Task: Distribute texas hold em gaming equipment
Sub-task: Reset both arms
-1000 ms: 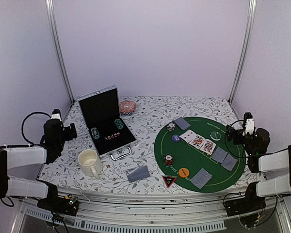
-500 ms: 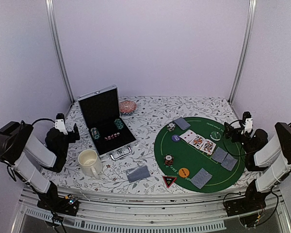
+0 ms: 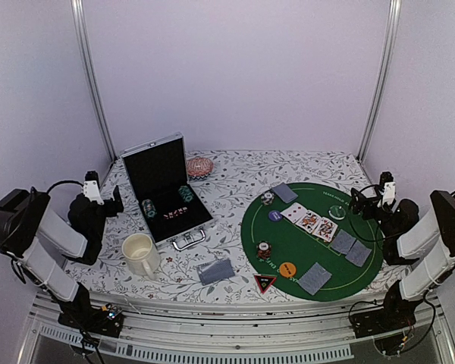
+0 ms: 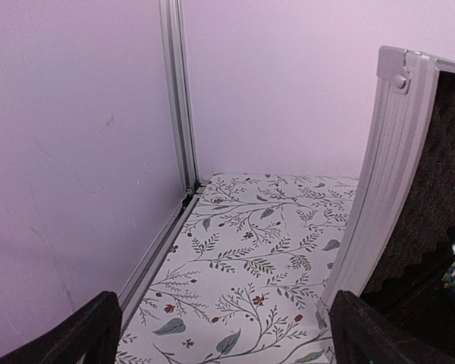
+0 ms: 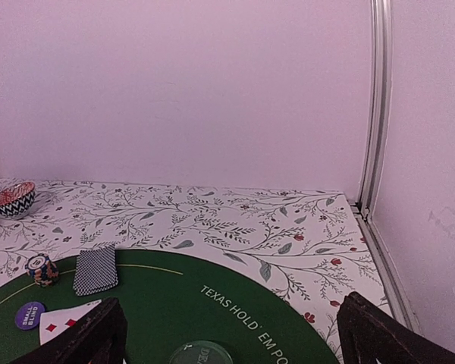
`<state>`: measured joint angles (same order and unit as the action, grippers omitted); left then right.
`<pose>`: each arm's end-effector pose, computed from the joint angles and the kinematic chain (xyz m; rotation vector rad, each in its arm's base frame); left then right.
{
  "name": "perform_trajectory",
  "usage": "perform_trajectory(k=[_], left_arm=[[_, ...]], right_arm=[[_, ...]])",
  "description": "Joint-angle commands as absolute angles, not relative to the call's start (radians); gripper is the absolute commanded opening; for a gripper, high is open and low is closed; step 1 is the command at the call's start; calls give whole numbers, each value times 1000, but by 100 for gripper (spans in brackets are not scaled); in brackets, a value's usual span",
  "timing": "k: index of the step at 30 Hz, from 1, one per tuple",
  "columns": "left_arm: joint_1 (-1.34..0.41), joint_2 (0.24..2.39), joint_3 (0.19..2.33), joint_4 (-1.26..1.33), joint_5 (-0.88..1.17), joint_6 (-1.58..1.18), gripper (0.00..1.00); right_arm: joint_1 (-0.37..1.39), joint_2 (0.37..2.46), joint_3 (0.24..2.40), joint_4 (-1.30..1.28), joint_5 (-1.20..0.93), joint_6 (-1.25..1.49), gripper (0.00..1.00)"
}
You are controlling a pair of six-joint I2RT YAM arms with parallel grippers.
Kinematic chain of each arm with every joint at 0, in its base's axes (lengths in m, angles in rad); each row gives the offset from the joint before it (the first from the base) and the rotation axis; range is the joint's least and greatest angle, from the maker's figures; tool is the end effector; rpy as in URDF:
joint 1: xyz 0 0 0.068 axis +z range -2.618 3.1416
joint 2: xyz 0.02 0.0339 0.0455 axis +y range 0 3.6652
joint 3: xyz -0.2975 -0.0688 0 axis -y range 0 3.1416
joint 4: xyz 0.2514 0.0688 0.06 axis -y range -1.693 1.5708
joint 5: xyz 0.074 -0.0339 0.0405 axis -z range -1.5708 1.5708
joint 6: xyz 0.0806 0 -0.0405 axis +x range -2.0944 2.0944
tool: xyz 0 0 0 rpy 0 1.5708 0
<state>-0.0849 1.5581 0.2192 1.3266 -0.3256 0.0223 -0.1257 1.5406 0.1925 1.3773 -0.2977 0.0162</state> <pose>0.2839 0.0017 0.1782 -0.1698 1.5772 0.2087 0.2768 -0.0112 0.1833 -0.1269 1.5394 0.1426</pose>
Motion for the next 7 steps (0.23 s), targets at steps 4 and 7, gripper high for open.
perform_trajectory(k=[4,7], left_arm=[[-74,1559,226,1356,-316,28,98],[-72,1559,226,1357,-316,29,98]], right_arm=[[-127,1544,210,1367,-290,28,99],[-126,1544,213,1360,-283,27,99]])
